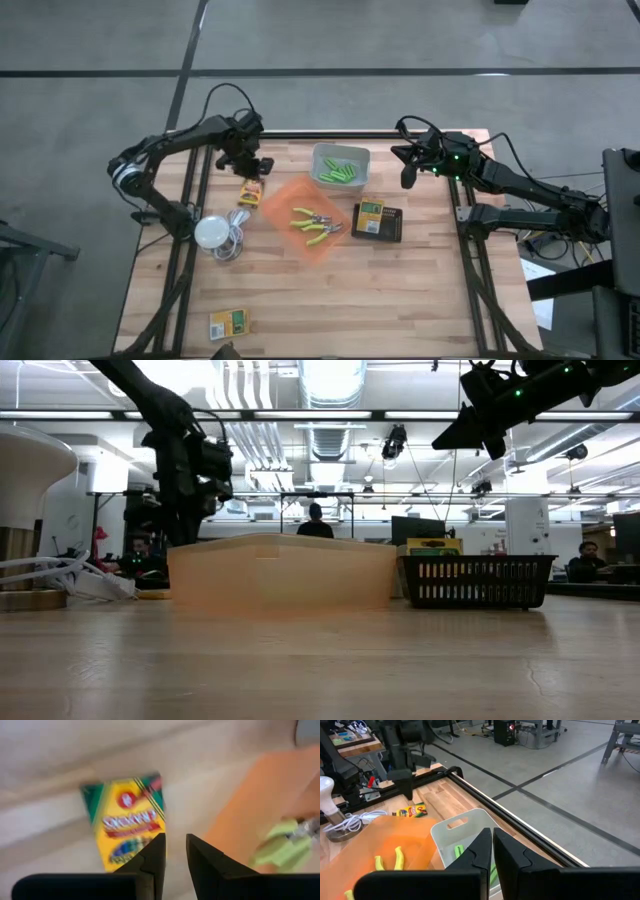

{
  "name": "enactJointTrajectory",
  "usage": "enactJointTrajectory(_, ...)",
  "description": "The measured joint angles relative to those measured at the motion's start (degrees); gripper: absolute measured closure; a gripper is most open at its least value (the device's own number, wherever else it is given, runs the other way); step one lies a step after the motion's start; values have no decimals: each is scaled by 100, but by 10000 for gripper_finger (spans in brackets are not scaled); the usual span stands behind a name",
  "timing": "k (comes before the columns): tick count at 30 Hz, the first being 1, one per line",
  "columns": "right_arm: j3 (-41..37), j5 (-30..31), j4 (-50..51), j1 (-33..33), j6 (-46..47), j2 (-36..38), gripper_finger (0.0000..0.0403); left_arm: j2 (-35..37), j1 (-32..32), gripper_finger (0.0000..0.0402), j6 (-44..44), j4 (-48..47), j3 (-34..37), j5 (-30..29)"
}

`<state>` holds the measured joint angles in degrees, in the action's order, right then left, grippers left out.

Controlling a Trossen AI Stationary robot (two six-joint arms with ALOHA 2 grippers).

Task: Pick & Place School Supplies
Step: Adjust the orange bin

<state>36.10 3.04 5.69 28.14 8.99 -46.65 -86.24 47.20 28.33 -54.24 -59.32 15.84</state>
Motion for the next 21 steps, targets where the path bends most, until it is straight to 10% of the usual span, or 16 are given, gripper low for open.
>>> enactJointTrajectory(5,0,-2,-1,0,0,0,385,95,4,321,15,99,5,-515)
enactJointTrajectory(16,0,-2,-1,0,0,0,385,97,-681,321,-339,1022,43,708)
enactJointTrajectory(21,0,-1,1,0,0,0,385,48,-1235,321,-336,1266,49,101)
